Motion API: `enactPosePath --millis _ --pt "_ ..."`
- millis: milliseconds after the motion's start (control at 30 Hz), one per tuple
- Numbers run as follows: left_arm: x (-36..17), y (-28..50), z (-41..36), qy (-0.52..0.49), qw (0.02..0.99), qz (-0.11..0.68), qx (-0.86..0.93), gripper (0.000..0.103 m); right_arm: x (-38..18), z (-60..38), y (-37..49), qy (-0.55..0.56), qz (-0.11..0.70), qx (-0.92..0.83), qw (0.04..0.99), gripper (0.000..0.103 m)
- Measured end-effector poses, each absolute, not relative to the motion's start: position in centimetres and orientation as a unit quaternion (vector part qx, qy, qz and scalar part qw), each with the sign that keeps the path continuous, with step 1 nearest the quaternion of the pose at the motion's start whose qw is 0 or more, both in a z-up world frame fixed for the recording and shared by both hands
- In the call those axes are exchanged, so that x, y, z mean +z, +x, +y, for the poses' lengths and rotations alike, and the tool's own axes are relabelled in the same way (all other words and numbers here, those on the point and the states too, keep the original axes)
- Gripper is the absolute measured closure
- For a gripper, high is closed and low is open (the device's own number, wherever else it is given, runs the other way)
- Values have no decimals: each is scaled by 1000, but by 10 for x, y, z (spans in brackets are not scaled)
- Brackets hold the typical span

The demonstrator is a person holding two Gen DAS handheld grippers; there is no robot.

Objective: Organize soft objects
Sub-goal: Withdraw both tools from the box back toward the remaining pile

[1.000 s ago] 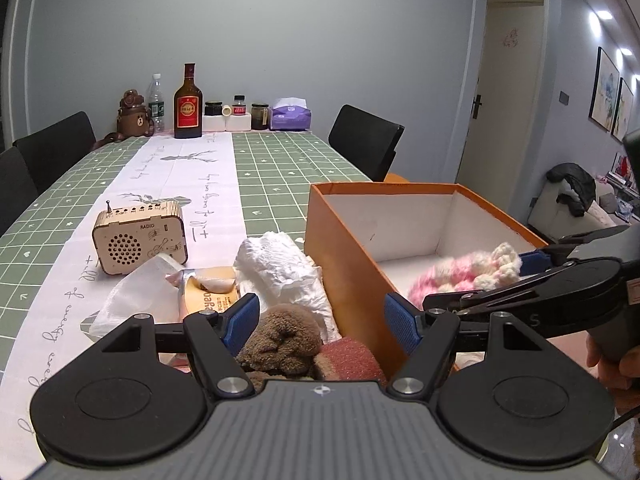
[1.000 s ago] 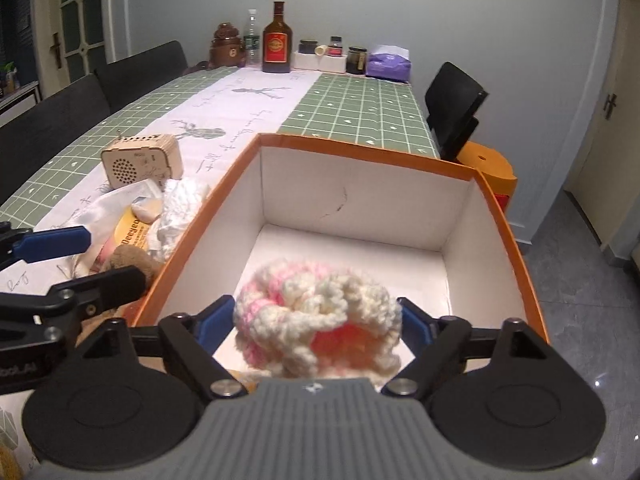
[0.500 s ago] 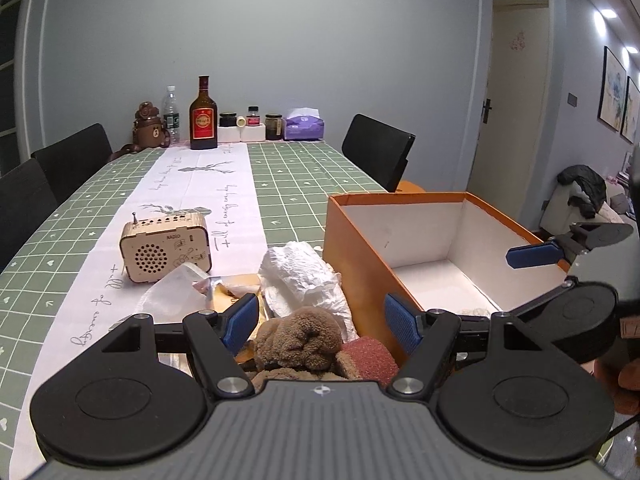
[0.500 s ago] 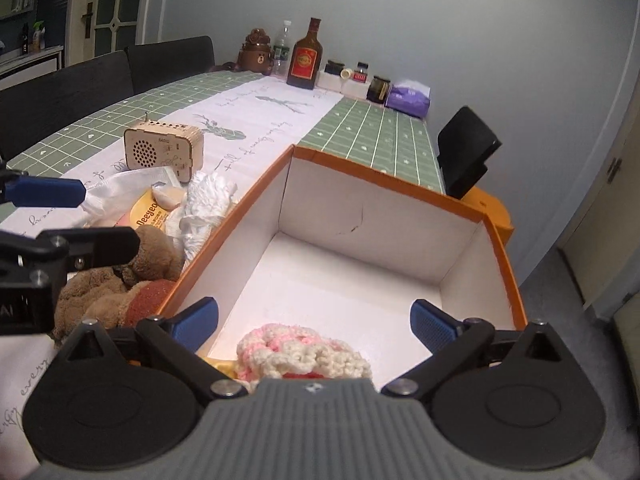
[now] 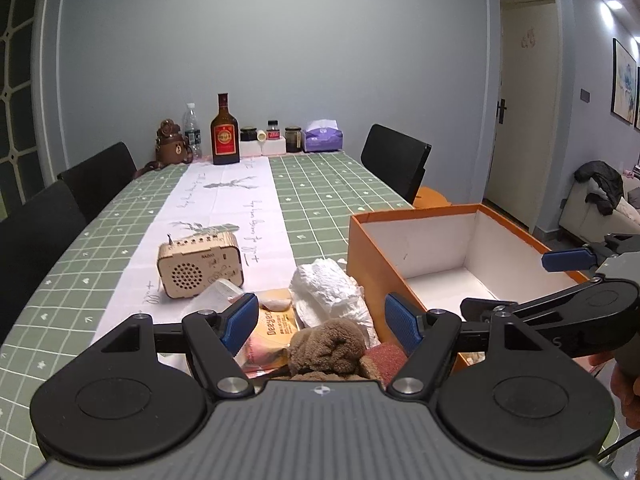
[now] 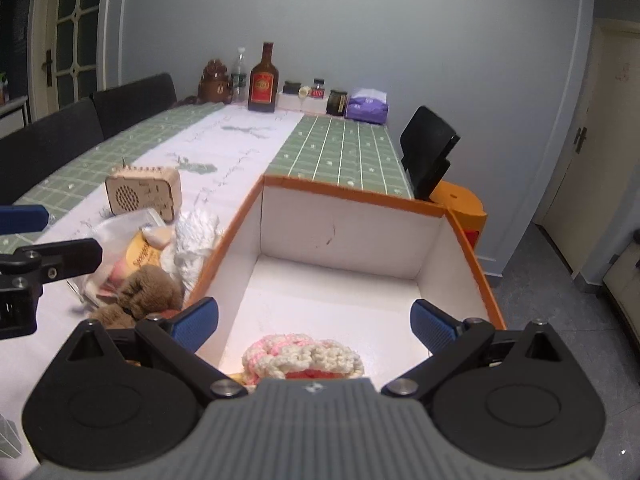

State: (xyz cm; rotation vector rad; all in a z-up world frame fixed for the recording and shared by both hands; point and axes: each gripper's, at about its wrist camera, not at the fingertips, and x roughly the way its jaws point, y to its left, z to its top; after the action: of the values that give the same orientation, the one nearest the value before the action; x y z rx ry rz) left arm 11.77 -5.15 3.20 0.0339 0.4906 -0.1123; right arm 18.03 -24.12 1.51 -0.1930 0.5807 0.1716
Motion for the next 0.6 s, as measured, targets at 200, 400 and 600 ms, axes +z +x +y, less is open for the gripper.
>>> enactPosePath --millis 200,400,600 --pt "53 99 -45 24 977 209 -38 18 44 -232 142 -73 236 103 964 3" --pt "63 86 -35 22 980 197 -21 17 61 -212 106 -73 196 135 968 3" --pt "67 69 -19 25 982 187 -2 17 67 -192 81 -80 172 157 969 3"
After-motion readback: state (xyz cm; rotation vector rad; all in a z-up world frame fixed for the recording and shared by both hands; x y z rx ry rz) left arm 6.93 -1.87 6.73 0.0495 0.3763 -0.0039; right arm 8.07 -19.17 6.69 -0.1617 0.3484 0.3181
